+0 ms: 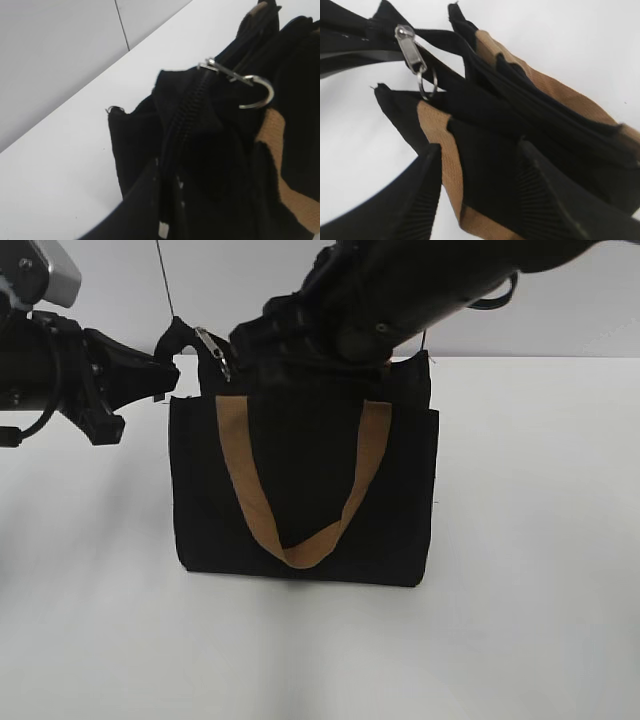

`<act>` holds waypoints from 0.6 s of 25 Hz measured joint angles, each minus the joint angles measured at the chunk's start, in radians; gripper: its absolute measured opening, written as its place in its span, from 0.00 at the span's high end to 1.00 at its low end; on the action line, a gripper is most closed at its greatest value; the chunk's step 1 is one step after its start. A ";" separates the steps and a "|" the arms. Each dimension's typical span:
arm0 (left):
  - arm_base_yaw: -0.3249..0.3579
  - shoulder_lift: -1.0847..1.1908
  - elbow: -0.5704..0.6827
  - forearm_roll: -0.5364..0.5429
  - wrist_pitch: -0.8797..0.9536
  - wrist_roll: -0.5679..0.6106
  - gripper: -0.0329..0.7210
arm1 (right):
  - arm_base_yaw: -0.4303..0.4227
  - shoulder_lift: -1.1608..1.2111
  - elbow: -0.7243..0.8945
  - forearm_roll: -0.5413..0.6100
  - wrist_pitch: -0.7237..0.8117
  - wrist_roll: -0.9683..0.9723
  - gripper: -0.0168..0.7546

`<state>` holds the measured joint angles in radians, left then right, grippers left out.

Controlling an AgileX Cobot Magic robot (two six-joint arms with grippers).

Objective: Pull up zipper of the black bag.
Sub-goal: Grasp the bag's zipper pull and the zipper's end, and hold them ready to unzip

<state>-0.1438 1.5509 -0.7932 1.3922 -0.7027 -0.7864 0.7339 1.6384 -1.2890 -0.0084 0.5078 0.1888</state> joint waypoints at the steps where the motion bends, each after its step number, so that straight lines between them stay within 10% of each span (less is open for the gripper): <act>1: 0.000 0.000 0.000 0.000 0.000 0.000 0.96 | 0.007 0.025 -0.019 -0.001 -0.003 0.000 0.52; 15: 0.000 0.000 0.000 0.000 -0.001 0.000 0.96 | 0.049 0.175 -0.157 -0.008 -0.038 -0.009 0.57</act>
<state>-0.1438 1.5509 -0.7932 1.3922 -0.7034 -0.7864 0.7829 1.8131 -1.4458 -0.0167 0.4698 0.1796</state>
